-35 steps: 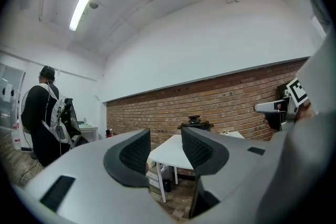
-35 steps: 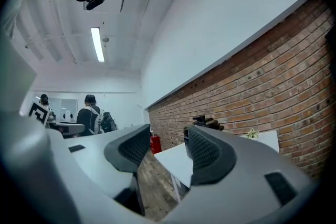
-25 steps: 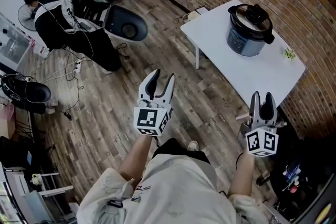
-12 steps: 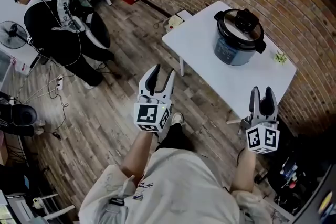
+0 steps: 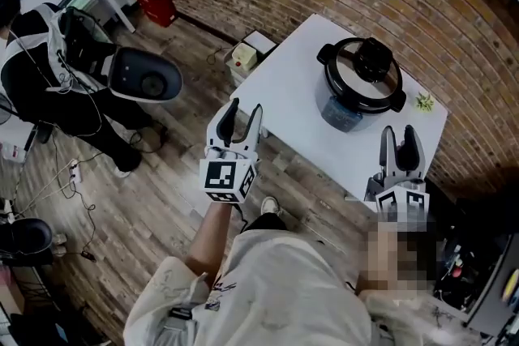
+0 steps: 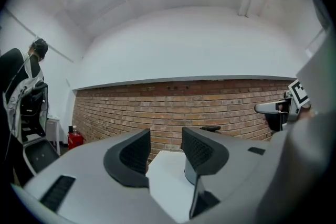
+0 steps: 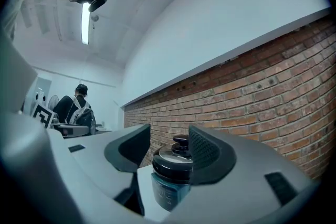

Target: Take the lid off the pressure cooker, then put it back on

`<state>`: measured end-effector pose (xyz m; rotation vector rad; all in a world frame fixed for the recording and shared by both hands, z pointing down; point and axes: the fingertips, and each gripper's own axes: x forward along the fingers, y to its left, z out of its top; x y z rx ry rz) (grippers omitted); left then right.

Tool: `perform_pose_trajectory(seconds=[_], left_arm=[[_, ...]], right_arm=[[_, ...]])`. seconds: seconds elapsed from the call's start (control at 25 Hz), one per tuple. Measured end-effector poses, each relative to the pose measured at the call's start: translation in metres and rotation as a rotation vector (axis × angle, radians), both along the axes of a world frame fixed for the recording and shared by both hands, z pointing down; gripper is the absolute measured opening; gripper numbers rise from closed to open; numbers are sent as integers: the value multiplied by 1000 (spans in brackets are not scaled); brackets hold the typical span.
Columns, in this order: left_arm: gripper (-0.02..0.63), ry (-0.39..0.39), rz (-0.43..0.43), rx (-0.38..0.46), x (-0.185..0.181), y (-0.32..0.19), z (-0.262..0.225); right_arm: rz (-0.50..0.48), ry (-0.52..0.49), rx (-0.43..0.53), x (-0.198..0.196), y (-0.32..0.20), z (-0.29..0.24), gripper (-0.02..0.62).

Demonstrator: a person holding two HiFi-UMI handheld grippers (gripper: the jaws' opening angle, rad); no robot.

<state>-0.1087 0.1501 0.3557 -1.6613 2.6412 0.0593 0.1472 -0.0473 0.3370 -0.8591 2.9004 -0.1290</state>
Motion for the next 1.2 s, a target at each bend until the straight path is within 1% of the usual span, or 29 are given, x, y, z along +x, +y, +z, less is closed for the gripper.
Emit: perform_pose_trajectory(seconds=[0.12, 0.28, 0.4, 0.52, 0.76, 0.88, 1.0, 1.2], left_arm=[[204, 8, 49, 4, -21, -23, 1], [204, 0, 111, 11, -38, -48, -4], [204, -1, 151, 11, -44, -67, -5], [204, 3, 187, 1, -48, -85, 0], [204, 1, 251, -19, -51, -129, 9], [203, -26, 286, -22, -52, -158, 5], [204, -60, 319, -23, -54, -188, -1], [203, -94, 362, -35, -60, -237, -12]], right_arm=[[41, -1, 14, -13, -9, -4, 219], [103, 7, 5, -20, -16, -6, 219], [131, 25, 14, -21, -24, -7, 219], [162, 22, 9, -19, -32, -4, 219], [252, 34, 6, -8, -58, 5, 219], [285, 8, -6, -4, -79, 11, 219], [308, -17, 3, -3, -102, 11, 219], [336, -52, 10, -7, -137, 5, 219]])
